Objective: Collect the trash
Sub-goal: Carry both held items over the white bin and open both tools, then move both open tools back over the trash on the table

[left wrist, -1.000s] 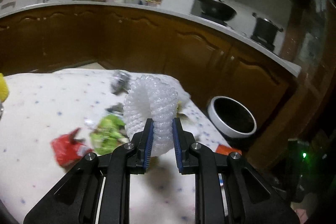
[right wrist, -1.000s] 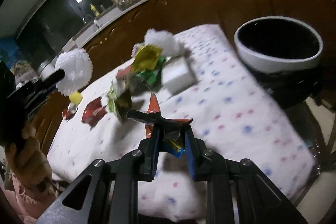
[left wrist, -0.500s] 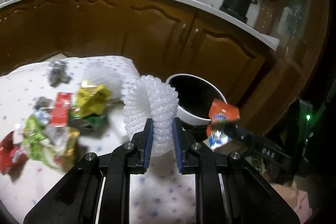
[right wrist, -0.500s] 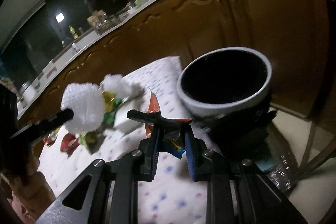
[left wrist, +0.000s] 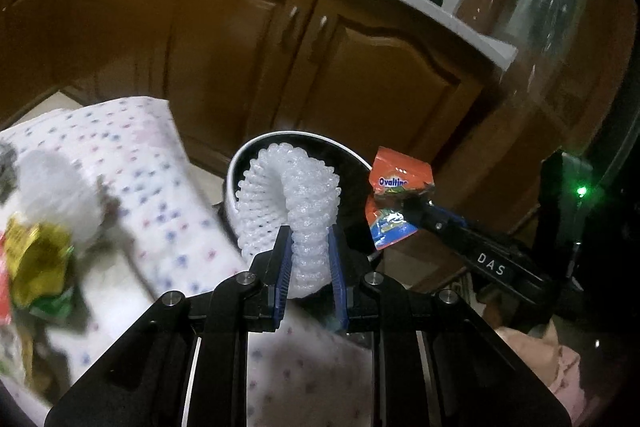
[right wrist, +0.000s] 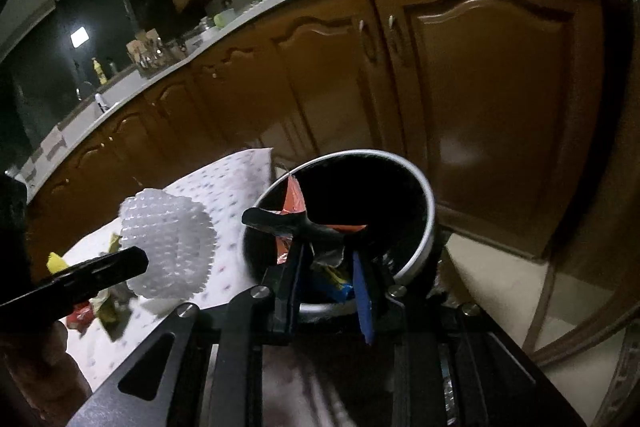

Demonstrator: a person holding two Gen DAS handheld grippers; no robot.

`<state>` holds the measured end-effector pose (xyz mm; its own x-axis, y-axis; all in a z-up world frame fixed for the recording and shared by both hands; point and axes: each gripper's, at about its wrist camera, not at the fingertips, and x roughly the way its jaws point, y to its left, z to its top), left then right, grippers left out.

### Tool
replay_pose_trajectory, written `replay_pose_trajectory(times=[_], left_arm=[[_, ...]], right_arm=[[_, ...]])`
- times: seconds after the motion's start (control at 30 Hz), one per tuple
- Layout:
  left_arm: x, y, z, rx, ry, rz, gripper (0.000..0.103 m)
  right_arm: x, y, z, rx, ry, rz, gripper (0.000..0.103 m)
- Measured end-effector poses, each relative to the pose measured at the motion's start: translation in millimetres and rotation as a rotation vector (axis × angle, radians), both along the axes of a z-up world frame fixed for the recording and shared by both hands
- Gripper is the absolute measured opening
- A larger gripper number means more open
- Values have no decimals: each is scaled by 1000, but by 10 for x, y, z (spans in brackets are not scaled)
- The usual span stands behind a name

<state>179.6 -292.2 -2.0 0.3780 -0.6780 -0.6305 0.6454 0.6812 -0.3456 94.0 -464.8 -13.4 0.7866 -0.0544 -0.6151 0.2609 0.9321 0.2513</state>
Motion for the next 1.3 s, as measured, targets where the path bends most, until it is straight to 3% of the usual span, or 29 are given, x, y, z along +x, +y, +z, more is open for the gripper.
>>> replay_pose_trajectory(times=[0.37, 0.53, 0.63, 0.8, 0.97, 1.3], left_arm=[[361, -558, -247, 93, 40, -13, 18], [387, -621, -352, 109, 49, -14, 52], [381, -594, -370, 113, 53, -6, 56], [274, -375, -347, 93, 44, 33, 57], [87, -69, -313, 78, 18, 89, 63], [-291, 761, -285, 46, -26, 223, 64]], right_arm=[[392, -269, -162, -22, 91, 12, 28], [496, -359, -250, -2, 125, 10, 42], [450, -400, -260, 7, 118, 1, 48], [310, -452, -210, 30, 80, -20, 54], [167, -320, -178, 63, 39, -13, 78], [-130, 397, -183, 90, -31, 61, 80]])
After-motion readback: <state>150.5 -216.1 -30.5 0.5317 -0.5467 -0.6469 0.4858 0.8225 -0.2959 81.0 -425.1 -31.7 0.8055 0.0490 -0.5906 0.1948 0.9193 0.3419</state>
